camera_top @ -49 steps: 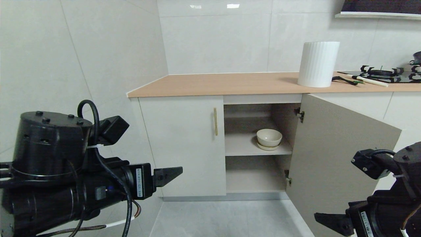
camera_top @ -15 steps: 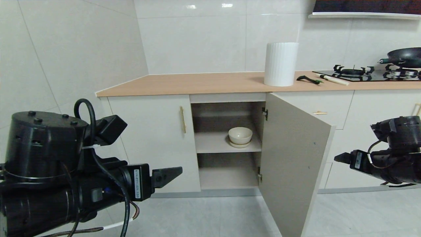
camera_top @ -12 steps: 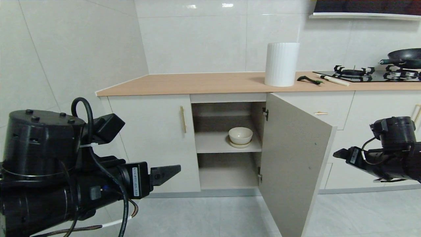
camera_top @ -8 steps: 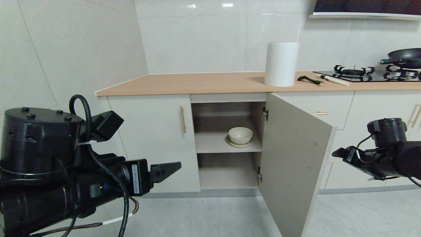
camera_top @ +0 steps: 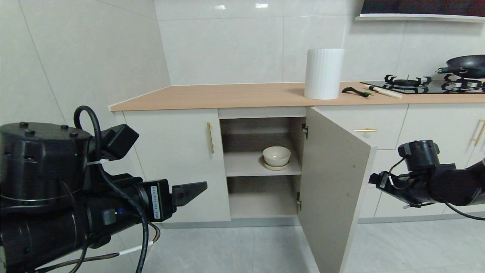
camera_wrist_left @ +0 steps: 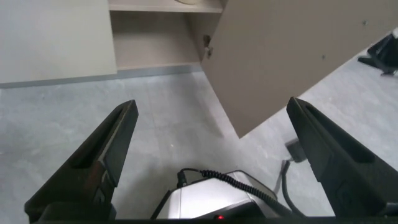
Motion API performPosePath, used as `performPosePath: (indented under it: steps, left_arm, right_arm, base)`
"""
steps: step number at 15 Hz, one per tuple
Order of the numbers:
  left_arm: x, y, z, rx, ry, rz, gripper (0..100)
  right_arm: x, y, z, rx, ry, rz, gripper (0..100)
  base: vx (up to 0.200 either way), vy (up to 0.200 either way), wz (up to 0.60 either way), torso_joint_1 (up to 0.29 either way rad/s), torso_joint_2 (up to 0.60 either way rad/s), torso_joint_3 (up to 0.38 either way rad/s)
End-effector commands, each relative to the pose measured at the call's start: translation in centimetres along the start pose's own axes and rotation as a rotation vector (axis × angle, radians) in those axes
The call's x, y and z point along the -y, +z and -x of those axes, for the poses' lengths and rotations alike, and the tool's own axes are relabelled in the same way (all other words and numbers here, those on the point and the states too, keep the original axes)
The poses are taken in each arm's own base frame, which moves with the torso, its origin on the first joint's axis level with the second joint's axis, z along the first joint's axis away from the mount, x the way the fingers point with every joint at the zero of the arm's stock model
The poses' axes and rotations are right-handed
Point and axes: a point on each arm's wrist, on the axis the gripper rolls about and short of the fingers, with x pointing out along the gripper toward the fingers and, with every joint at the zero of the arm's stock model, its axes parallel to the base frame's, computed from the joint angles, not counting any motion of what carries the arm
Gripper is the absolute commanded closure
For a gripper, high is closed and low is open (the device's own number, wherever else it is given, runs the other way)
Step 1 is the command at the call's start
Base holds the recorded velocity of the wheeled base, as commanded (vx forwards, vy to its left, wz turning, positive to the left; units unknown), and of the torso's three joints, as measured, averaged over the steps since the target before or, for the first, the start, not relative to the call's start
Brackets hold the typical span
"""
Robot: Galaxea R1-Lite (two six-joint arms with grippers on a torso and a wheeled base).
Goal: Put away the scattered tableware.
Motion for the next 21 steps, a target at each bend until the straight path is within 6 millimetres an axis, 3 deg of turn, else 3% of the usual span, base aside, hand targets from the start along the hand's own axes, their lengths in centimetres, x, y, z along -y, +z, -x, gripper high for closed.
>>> performPosePath:
  steps: [1,7,11,18,21]
  left_arm:
    - [0.0,0.1,0.0,0.001,0.003,0.001,0]
    - [-0.1,0.0,-0.3,-0.004,0.01,0.002,0]
    - [-0.2,0.1,-0.3,-0.001,0.016,0.005,0]
    - [-0.5,-0.3,-0.4,-0.015,0.028,-0.031,0]
    - [-0.6,-0.3,-0.6,-0.022,0.036,-0.03,0]
  right_arm:
    - [-2.2,-1.1,-0.2,-0.02,0.053,0.05,0]
    - [-9.2,-4.6,-1.3,-0.066,0.193,0.226,0]
    - [-10.6,-4.9,-1.7,-0.046,0.226,0.339,0]
    - [-12.0,-5.6,-3.5,-0.06,0.235,0.36,0]
    - [-12.5,-5.2,-3.9,-0.047,0.243,0.355,0]
  base:
    - [0.0,0.0,0.0,0.0,0.0,0.0]
    - [0.0,0.0,0.0,0.0,0.0,0.0]
    - [0.0,0.0,0.0,0.0,0.0,0.0]
    - [0.0,0.0,0.0,0.0,0.0,0.0]
    - [0.2,0.0,0.0,0.001,0.0,0.001]
